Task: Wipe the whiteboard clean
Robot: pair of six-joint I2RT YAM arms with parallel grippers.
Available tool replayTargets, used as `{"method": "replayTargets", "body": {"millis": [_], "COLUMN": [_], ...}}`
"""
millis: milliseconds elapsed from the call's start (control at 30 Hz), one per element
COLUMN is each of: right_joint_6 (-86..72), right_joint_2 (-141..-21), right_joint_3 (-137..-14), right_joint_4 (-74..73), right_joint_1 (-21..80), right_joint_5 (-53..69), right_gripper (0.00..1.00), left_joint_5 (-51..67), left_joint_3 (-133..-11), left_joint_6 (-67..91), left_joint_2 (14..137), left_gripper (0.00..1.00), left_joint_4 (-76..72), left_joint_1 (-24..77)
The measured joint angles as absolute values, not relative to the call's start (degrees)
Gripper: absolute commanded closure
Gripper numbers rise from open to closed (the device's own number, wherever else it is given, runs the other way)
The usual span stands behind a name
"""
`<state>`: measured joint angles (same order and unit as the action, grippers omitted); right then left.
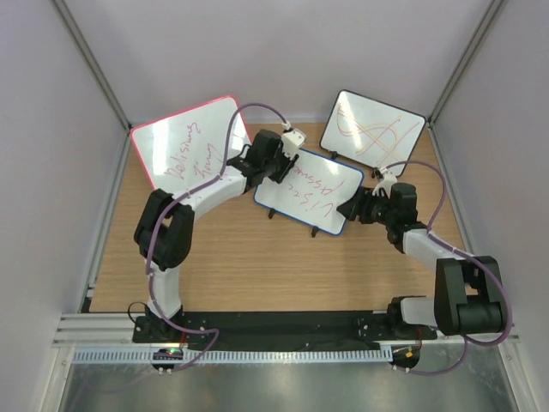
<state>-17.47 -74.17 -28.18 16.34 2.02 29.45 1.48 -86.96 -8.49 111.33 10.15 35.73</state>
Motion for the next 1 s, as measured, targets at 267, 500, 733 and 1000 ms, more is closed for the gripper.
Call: {"method": "replayTargets", "body": {"millis": [267, 500, 733, 1000], "right_joint_6": [-17.37, -17.21, -16.86, -16.58], "right_joint_2": [-74.41, -74.41, -76.47, -77.89], "right_joint_3": [-28.18, -28.18, -28.29, -29.85], "right_joint_4": [16.78, 16.86, 18.13, 16.40], "right_joint_1": [2.02, 2.02, 1.98, 1.58], "right_joint_5": [30.57, 31.16, 35.09, 37.74], "right_gripper": [0.47, 0.58, 0.81, 0.86], "left_joint_5": [0.75, -2.66, -5.34, -6.09], "left_joint_3": [-86.98, -88.77, -89.76, -89.84], "left_joint_6": [-10.37, -12.38, -14.11, -14.37], "left_joint_2": [112.14, 114.32, 115.66, 116.05], "left_gripper": [0.98, 1.00, 1.00, 1.00], "left_joint_4": [9.54, 9.06, 8.14, 7.44], "left_joint_1": [37.04, 38.94, 40.27, 44.47]}}
